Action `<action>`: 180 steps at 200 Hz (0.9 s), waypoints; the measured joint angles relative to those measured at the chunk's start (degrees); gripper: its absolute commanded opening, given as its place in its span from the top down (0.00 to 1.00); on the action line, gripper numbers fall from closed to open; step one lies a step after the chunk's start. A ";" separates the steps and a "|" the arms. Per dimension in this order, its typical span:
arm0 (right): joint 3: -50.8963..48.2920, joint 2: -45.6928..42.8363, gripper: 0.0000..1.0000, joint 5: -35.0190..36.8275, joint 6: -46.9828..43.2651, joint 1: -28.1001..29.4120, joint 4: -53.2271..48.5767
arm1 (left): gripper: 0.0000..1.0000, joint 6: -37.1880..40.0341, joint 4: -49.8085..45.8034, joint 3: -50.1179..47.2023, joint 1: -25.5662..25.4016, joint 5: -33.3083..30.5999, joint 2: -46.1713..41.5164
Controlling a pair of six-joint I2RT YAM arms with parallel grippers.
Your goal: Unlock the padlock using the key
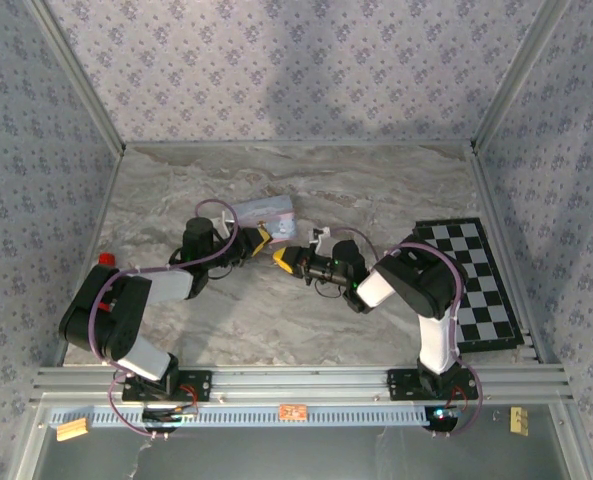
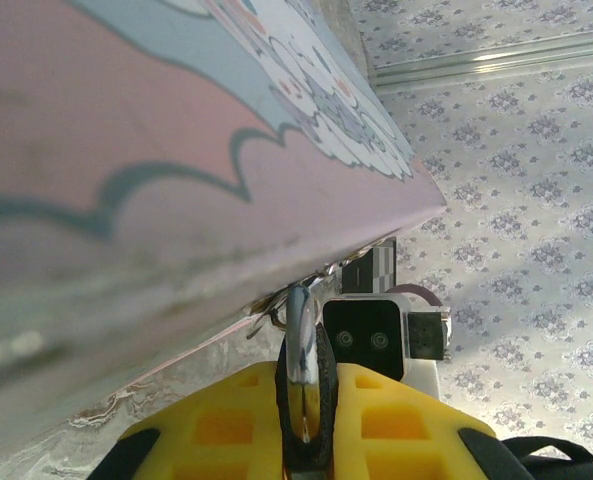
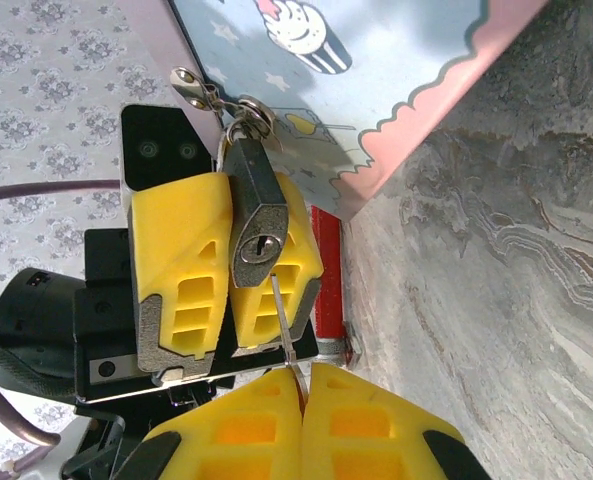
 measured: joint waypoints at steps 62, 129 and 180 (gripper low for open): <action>0.00 -0.07 1.00 -0.26 -0.02 -0.44 0.00 | 1.00 -0.02 0.57 -0.02 0.13 0.59 0.11; 1.29 -0.07 1.00 -1.53 0.20 -1.01 0.02 | 1.00 -0.02 0.76 -0.02 0.20 0.81 0.22; 1.33 -0.07 1.00 -1.70 0.39 -1.03 0.00 | 1.00 -0.94 3.69 -0.02 0.50 1.22 1.49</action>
